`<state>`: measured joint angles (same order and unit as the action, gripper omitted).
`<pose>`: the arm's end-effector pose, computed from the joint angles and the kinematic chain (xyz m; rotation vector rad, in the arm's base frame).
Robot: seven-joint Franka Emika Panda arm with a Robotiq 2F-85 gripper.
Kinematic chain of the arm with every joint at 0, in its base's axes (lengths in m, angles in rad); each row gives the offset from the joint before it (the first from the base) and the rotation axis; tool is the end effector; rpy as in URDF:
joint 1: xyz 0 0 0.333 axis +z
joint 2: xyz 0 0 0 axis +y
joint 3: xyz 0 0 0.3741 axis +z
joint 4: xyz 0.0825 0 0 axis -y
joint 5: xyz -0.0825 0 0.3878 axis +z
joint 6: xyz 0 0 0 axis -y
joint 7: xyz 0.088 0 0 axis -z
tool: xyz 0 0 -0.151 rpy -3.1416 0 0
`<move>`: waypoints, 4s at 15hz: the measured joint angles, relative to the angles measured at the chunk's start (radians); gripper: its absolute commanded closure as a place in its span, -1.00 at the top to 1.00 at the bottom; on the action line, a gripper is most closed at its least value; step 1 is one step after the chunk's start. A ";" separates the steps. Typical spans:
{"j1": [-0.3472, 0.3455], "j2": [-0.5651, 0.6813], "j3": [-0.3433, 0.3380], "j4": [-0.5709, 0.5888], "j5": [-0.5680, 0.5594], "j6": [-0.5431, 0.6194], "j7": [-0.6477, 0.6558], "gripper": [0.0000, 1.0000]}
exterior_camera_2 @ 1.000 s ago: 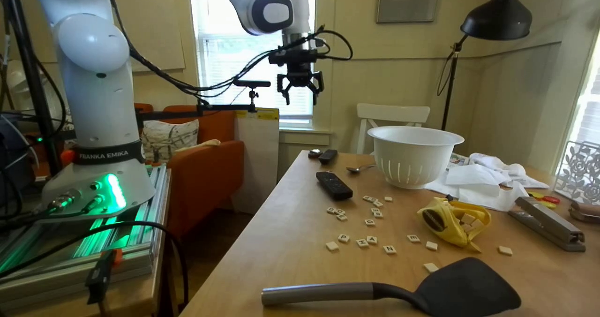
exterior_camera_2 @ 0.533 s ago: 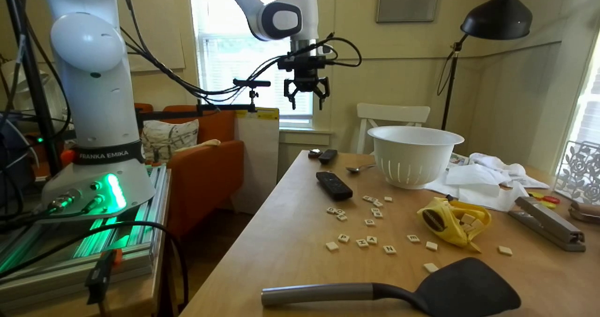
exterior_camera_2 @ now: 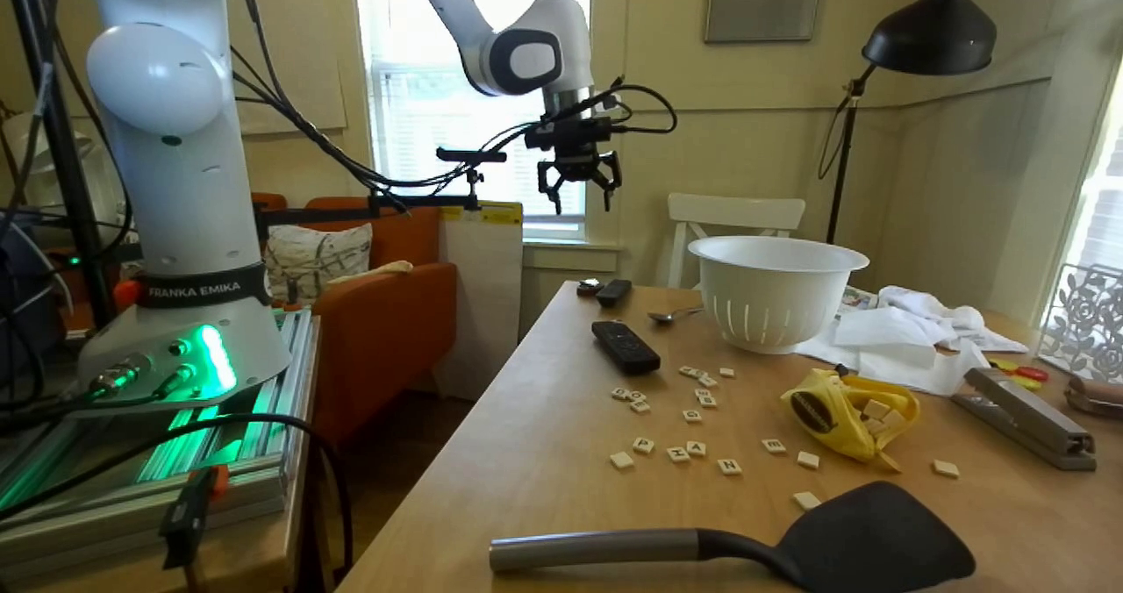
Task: Move the left remote to the right
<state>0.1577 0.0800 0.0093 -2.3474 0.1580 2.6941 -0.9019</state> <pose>0.5457 0.0897 0.3377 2.7647 1.3964 0.4359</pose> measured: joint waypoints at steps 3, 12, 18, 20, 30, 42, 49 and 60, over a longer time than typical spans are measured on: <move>-0.008 0.098 0.065 0.006 0.001 0.156 0.013 1.00; -0.039 0.326 0.103 0.098 -0.214 0.363 0.196 1.00; -0.075 0.392 0.103 0.153 -0.287 0.367 0.286 1.00; -0.103 0.427 0.126 0.172 -0.294 0.367 0.286 1.00; -0.159 0.555 0.165 0.269 -0.363 0.368 0.286 0.21; -0.198 0.612 0.190 0.317 -0.389 0.368 0.279 -0.39; -0.157 0.576 0.131 0.326 -0.392 0.368 0.385 -0.50; 0.311 0.292 -0.426 0.252 -0.426 0.238 1.062 -0.50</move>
<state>0.4686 0.3719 -0.4166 -2.0951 -0.2676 2.9320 0.1600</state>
